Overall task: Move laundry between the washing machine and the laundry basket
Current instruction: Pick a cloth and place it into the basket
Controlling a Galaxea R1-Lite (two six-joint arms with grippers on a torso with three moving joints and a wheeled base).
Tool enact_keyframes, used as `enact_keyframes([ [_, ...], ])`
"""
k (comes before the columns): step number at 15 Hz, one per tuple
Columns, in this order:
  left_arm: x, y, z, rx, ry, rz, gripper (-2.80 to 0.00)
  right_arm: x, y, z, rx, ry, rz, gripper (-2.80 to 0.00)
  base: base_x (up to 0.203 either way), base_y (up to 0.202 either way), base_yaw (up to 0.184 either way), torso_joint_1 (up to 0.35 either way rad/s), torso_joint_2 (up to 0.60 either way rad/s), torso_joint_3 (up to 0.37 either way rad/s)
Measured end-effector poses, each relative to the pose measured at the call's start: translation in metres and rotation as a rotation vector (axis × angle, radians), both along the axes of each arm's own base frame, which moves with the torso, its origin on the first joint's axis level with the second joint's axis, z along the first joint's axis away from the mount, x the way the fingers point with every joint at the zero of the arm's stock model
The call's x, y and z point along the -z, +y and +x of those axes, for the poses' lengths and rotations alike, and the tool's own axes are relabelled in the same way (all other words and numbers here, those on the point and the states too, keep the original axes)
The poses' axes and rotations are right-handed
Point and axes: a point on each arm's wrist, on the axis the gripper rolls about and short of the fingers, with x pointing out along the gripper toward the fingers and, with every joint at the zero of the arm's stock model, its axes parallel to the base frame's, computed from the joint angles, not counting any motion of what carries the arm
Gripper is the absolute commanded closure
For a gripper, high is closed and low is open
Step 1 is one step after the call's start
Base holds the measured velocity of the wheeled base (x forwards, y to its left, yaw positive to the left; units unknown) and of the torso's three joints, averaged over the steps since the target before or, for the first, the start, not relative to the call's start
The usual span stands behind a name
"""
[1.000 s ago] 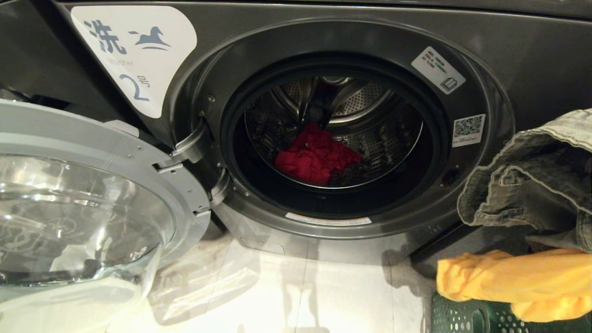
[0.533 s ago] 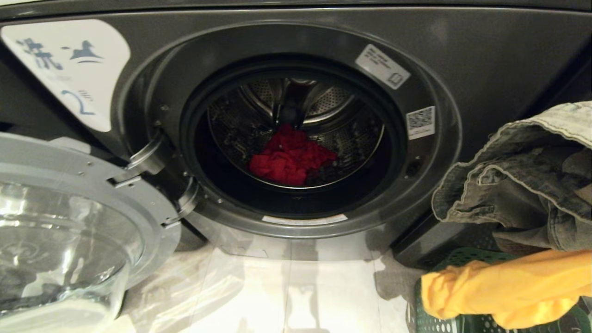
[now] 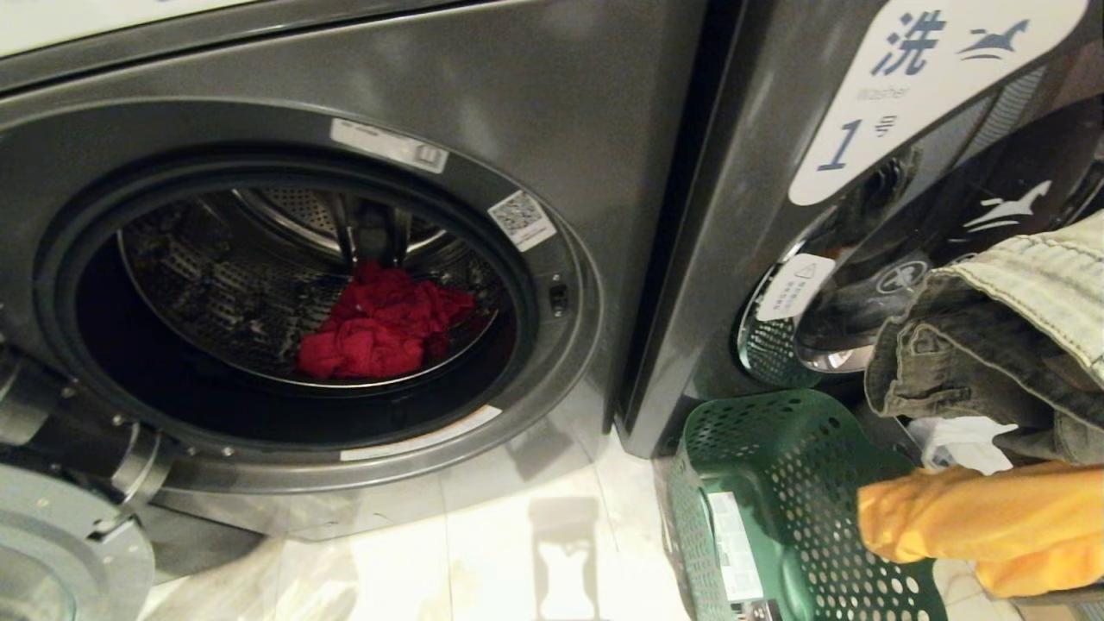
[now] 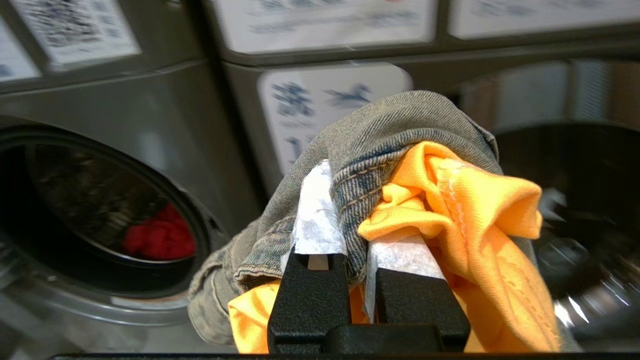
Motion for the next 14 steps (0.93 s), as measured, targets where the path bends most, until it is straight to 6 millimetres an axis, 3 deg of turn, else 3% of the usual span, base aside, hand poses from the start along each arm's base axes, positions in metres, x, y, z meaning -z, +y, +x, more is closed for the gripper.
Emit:
enact_keyframes([
  [7, 0.000, 0.000, 0.000, 0.000, 0.000, 0.000, 0.00, 0.014, 0.023, 0.020, 0.071, 0.114, -0.020, 0.00, -0.001, 0.000, -0.009, 0.000, 0.00, 0.001],
  [14, 0.000, 0.000, 0.000, 0.000, 0.000, 0.000, 0.00, 0.064, 0.055, 0.060, 0.143, 0.362, -0.049, 0.00, 0.000, 0.000, 0.000, 0.000, 0.00, 0.000],
])
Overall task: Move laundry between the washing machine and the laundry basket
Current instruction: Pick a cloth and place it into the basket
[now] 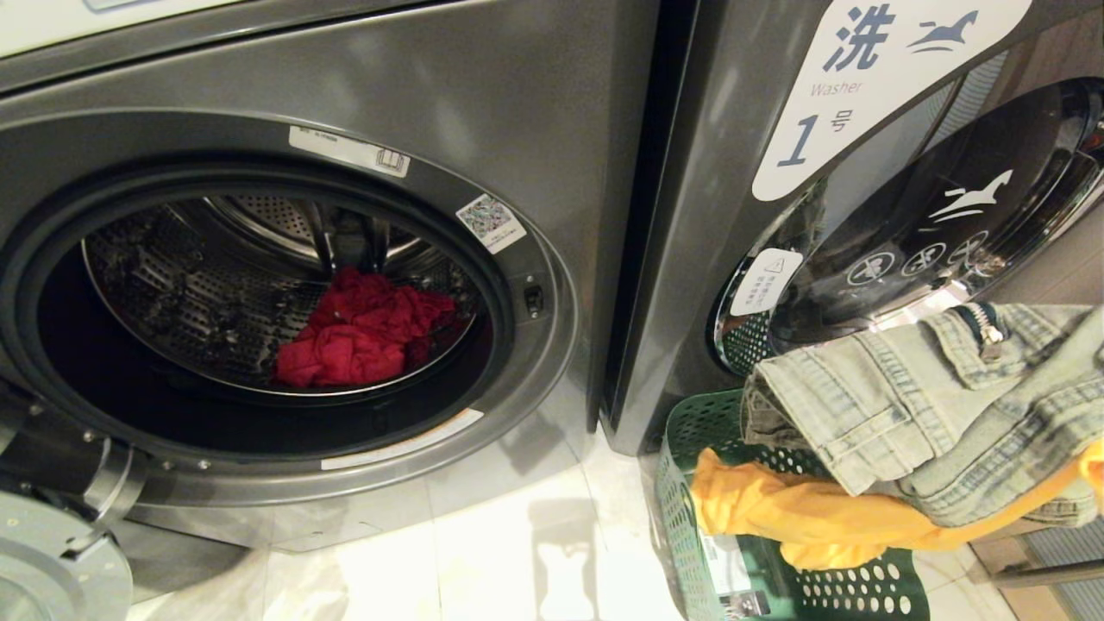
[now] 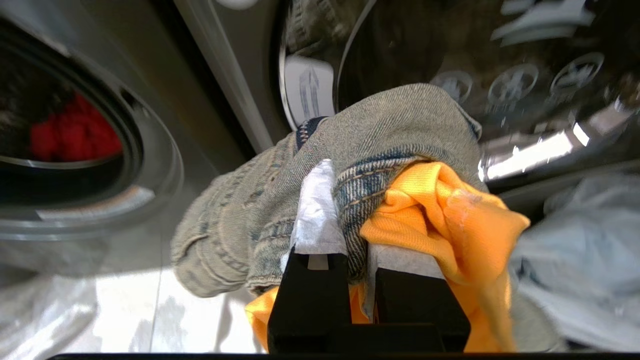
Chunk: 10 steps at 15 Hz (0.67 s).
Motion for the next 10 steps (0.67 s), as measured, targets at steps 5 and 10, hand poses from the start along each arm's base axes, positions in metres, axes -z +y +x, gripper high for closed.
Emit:
enact_keyframes([
  [5, 0.000, 0.000, 0.000, 0.000, 0.000, 0.000, 0.00, 0.035, 0.010, 0.012, 0.028, 0.134, -0.014, 0.00, 0.000, 0.000, 0.000, 0.000, 0.00, 0.000],
  [10, 0.000, 0.000, 0.000, 0.000, 0.000, 0.000, 0.00, 0.046, 0.017, 0.021, 0.061, 0.197, -0.005, 0.00, 0.000, 0.000, 0.000, 0.000, 0.00, 0.000],
])
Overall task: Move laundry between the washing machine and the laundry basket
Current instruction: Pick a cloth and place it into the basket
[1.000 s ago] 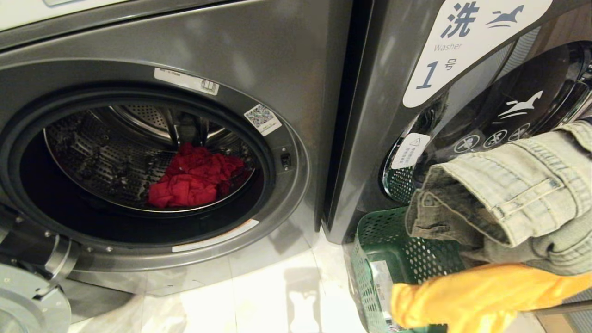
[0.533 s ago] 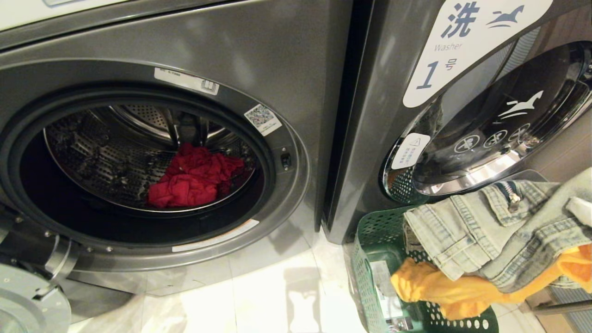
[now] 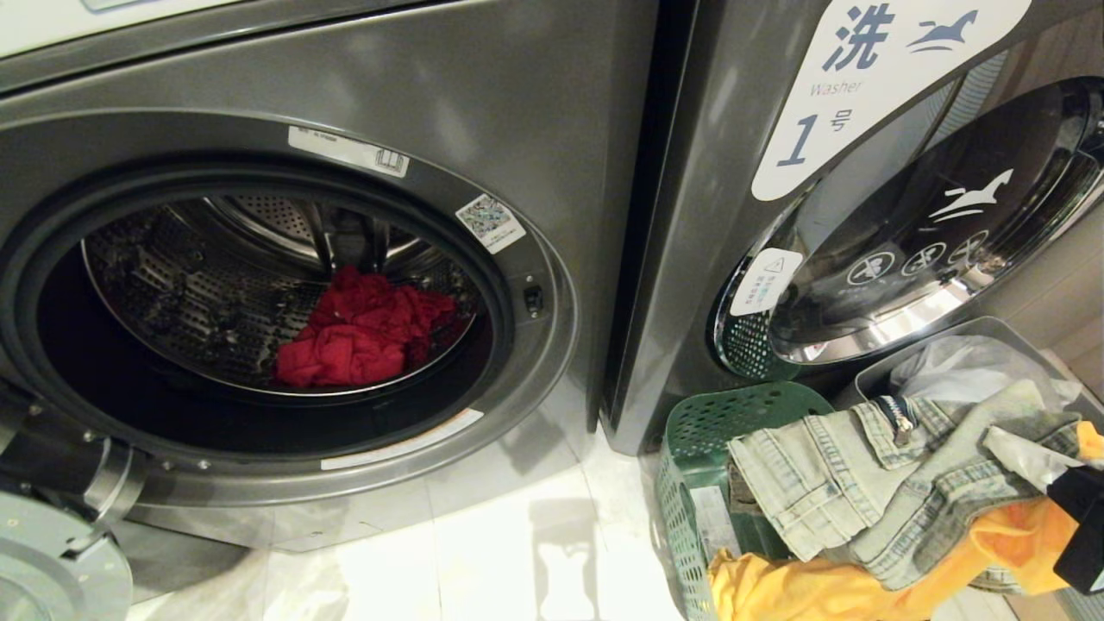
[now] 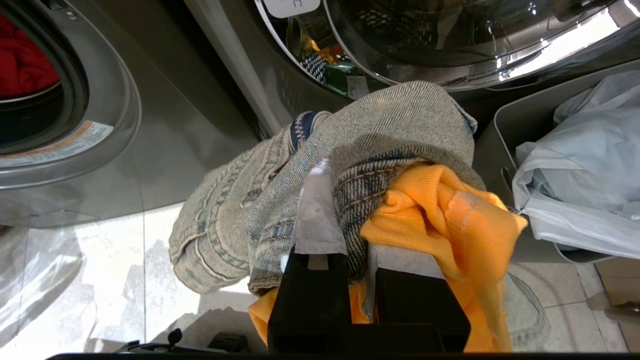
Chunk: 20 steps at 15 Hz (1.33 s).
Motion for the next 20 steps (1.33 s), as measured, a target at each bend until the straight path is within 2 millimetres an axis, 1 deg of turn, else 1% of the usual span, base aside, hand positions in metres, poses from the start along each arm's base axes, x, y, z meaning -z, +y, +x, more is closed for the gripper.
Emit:
enact_keyframes([
  [1, 0.000, 0.000, 0.000, 0.000, 0.000, 0.000, 0.00, 0.000, 0.001, 0.001, 0.001, 0.004, 0.000, 0.00, 0.000, 0.000, 0.000, 0.000, 0.00, 0.000],
  [2, 0.000, 0.000, 0.000, 0.000, 0.000, 0.000, 0.00, 0.000, 0.003, 0.003, 0.006, 0.007, -0.002, -0.46, 0.000, 0.000, 0.000, 0.000, 0.00, 0.000],
  [3, 0.000, 0.000, 0.000, 0.000, 0.000, 0.000, 0.00, -0.001, 0.004, 0.005, 0.015, 0.009, -0.006, -2.80, 0.000, 0.000, 0.000, 0.000, 0.00, 0.000],
  [9, 0.000, 0.000, 0.000, 0.000, 0.000, 0.000, 0.00, 0.001, 0.008, 0.009, 0.021, 0.027, -0.024, -2.80, 0.000, 0.000, 0.000, 0.000, 0.00, 0.000],
  [12, 0.000, 0.000, 0.000, 0.000, 0.000, 0.000, 0.00, -0.003, 0.006, 0.007, 0.013, 0.025, -0.032, -2.80, 0.000, 0.000, 0.000, 0.000, 0.00, 0.000],
  [14, 0.000, 0.000, 0.000, 0.000, 0.000, 0.000, 0.00, -0.004, 0.003, 0.002, -0.002, 0.060, -0.061, -2.80, 0.000, 0.000, 0.000, 0.000, 0.00, 0.000],
  [18, 0.000, 0.000, 0.000, 0.000, 0.000, 0.000, 0.00, -0.015, -0.001, -0.016, -0.109, 0.141, -0.144, -2.80, 0.000, 0.000, 0.000, 0.000, 0.00, 0.000],
  [19, 0.000, 0.000, 0.000, 0.000, 0.000, 0.000, 0.00, -0.016, -0.002, -0.019, -0.129, 0.143, -0.152, 0.00, 0.000, 0.000, 0.000, 0.000, 0.00, 0.000],
  [20, 0.000, 0.000, 0.000, 0.000, 0.000, 0.000, 0.00, -0.018, -0.002, -0.021, -0.141, 0.137, -0.149, 0.00, 0.000, 0.000, 0.000, 0.000, 0.00, 0.000],
])
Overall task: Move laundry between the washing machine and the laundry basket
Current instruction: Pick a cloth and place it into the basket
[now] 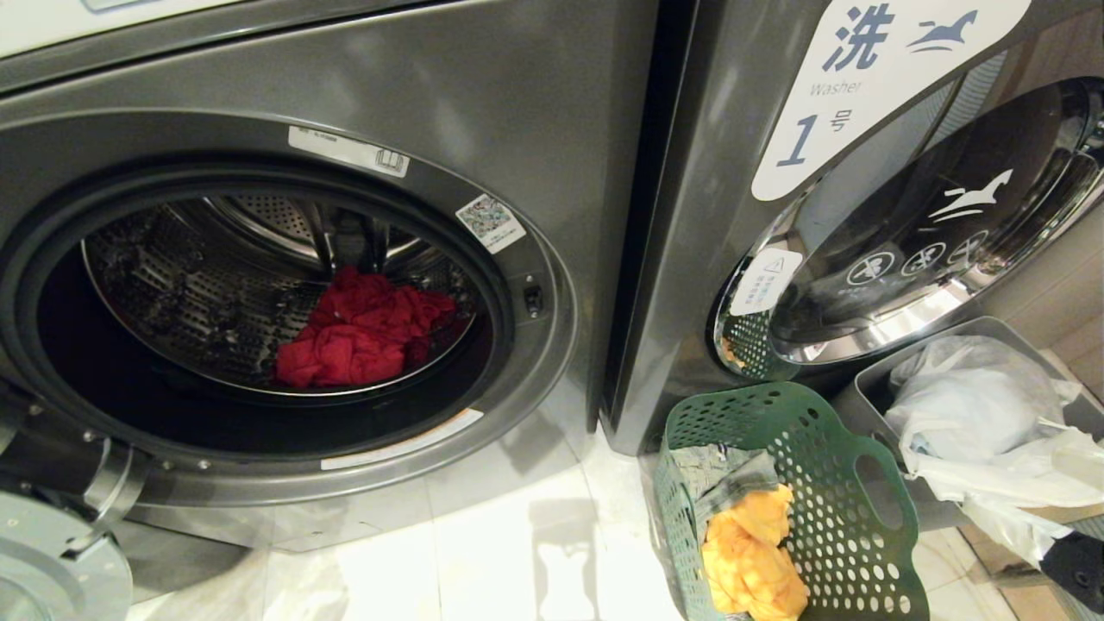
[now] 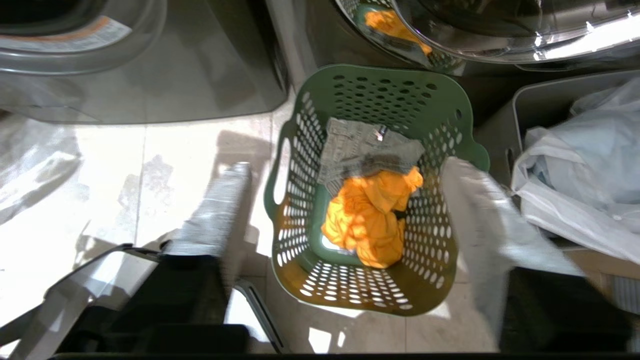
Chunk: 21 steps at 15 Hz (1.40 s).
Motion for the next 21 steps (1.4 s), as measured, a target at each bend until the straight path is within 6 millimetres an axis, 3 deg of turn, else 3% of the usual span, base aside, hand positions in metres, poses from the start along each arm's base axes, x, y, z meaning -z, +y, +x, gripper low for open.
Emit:
enact_keyframes([
  [9, 0.000, 0.000, 0.000, 0.000, 0.000, 0.000, 0.00, -0.003, 0.023, 0.000, -0.142, 0.036, -0.060, 0.00, 0.000, 0.000, 0.000, 0.000, 0.00, 0.000],
  [21, 0.000, 0.000, 0.000, 0.000, 0.000, 0.000, 0.00, 0.004, 0.028, 0.005, -0.105, 0.128, -0.103, 0.00, 0.000, 0.000, 0.000, 0.000, 0.00, 0.000],
])
